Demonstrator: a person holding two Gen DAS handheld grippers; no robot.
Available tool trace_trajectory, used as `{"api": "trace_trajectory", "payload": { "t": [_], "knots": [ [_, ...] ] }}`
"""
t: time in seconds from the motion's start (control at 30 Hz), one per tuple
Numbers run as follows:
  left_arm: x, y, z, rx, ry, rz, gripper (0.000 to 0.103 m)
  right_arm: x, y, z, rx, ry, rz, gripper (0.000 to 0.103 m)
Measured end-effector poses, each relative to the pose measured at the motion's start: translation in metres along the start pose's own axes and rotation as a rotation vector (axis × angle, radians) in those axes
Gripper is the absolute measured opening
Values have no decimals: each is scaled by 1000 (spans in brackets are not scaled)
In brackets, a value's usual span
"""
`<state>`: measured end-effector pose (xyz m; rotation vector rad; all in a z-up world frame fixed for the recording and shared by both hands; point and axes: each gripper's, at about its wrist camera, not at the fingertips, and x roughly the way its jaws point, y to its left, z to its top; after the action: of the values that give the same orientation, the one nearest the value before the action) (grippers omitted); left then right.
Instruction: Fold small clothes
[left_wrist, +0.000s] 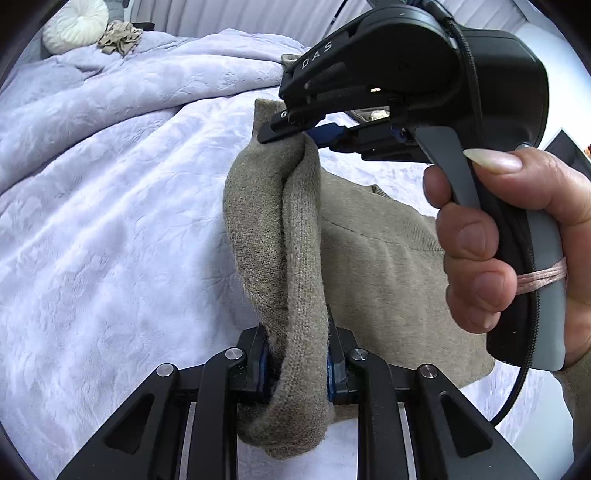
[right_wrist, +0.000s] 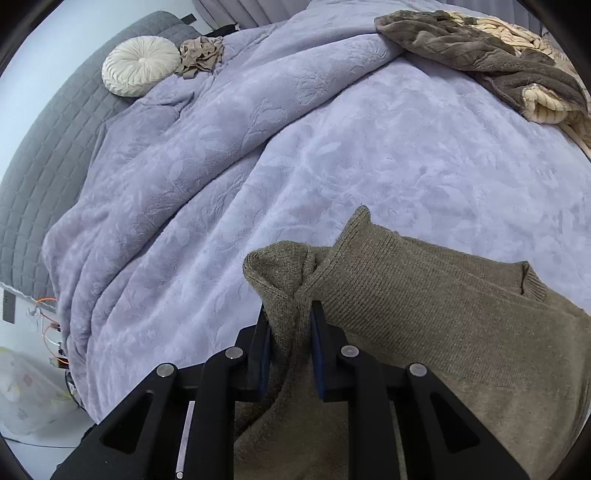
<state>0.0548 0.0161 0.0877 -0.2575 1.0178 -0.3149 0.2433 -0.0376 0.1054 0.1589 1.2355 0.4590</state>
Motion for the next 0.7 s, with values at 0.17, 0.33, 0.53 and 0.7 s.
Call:
{"api": "trace_trajectory", "payload": {
  "t": [0.17, 0.33, 0.53, 0.7],
  "knots": [
    [6, -25, 4, 46, 25, 47, 23, -26, -17, -4, 5, -23, 28, 20],
    [13, -46, 11, 83, 40, 69, 23, -54, -41, -10, 10, -39, 48, 20],
    [21, -66, 20, 99, 59, 77, 23, -75, -68, -14, 16, -41, 69, 20],
    [31, -86, 27, 128, 71, 83, 23, -94, -86, -18, 5, -57, 106, 20]
  ]
}}
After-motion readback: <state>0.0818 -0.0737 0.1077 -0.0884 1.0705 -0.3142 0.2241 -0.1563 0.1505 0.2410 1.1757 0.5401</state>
